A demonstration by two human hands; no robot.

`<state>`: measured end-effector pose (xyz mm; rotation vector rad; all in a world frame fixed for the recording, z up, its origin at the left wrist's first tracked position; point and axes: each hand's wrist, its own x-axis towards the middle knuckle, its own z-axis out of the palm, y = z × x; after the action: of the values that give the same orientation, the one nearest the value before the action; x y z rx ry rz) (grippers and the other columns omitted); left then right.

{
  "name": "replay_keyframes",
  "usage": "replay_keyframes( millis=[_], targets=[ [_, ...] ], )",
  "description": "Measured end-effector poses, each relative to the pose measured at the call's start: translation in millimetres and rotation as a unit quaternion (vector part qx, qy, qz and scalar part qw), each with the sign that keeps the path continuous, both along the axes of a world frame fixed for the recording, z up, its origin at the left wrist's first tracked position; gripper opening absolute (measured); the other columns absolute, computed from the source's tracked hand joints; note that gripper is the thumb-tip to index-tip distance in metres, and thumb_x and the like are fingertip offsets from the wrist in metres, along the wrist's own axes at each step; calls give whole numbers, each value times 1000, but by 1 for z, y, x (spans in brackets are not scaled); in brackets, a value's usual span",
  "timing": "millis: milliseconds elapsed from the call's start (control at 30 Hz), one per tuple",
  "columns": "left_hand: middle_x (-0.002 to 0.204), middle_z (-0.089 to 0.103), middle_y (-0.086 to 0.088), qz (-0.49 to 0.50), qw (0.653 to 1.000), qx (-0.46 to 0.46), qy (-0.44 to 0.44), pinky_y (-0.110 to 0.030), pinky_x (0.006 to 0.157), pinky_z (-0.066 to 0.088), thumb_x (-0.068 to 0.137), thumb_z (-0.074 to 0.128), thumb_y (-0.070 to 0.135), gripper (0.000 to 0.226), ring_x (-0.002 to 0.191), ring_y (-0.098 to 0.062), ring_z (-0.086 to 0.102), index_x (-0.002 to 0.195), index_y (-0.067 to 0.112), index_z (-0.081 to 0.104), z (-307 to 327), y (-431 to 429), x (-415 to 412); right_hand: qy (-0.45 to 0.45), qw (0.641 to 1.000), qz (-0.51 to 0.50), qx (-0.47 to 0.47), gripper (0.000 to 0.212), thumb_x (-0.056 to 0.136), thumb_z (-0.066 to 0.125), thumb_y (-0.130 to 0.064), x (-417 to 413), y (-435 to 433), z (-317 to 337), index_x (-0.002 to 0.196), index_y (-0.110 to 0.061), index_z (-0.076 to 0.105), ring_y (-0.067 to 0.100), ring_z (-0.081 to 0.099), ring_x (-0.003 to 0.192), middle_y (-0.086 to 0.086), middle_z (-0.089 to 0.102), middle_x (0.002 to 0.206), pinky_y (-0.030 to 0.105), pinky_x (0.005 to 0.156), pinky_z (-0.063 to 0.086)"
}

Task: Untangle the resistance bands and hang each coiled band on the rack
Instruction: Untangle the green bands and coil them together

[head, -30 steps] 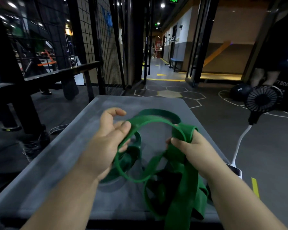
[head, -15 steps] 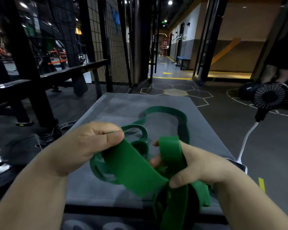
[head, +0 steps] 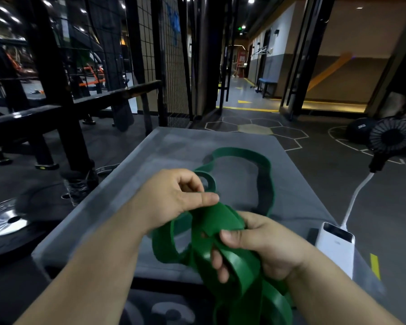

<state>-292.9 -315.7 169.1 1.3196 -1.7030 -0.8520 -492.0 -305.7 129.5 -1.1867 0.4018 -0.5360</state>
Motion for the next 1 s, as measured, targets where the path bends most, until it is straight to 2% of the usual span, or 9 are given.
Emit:
replay_keyframes(
  millis=[133,233,300,467,567,700,800,867,1000],
  targets=[
    [76,67,-3,-47,995,66,53,-30,72,48,62,79,44,36,71,-16,60,79,14,70,-18,-12,9,-75,997,17,-14,26,86,70,-20,-11,-10,1,107,-5,67,22,65,61,12,69,78,32,65,53],
    [88,72,-6,-115,979,121,119,-24,72,53,88,61,20,13,78,-16,67,94,12,70,-25,-14,10,-194,979,62,22,28,100,46,-7,-18,-21,4,123,6,52,28,67,80,18,67,94,40,79,50],
    [88,71,-7,-125,975,127,133,-24,70,53,97,51,12,17,78,-16,65,96,12,68,-29,-15,7,-223,972,66,20,31,102,41,-8,-22,-25,5,128,8,46,33,66,90,20,66,101,42,84,49],
    [87,67,-4,-115,988,80,71,-42,76,48,93,51,34,18,79,-20,60,91,27,67,-38,-18,-4,-243,968,56,39,32,105,38,-19,-25,-25,7,122,5,50,30,67,89,18,68,99,40,82,48],
    [111,67,-21,-137,973,111,149,-52,93,47,92,50,31,33,97,-35,63,109,8,66,-44,-12,-18,-247,967,51,42,33,105,39,-26,-27,-25,11,114,2,55,26,69,83,14,70,95,37,78,48],
    [114,52,-23,-226,946,124,199,-49,96,34,76,62,71,91,104,-33,46,122,-5,50,-54,-8,-19,-247,967,45,38,38,105,38,-33,-30,-25,14,109,0,58,21,69,77,9,70,89,35,76,49],
    [117,39,-9,-281,947,99,117,-33,102,34,76,58,70,77,111,-20,36,124,12,43,-57,-7,-18,-256,964,40,56,40,106,36,-34,-32,-25,13,111,0,56,23,67,80,10,69,89,36,78,47],
    [117,48,-8,-302,939,87,136,-30,99,41,75,63,70,78,110,-17,46,128,17,43,-56,-7,-18,-263,962,35,71,42,106,34,-35,-33,-26,13,113,1,55,26,66,85,12,67,92,37,82,46],
    [131,54,-13,-247,921,151,261,-60,111,29,66,82,55,96,124,-31,48,137,4,43,-60,-16,-21,-271,961,24,46,33,101,47,-21,-33,-26,22,124,2,46,25,58,95,12,58,100,39,91,43]
  ],
)
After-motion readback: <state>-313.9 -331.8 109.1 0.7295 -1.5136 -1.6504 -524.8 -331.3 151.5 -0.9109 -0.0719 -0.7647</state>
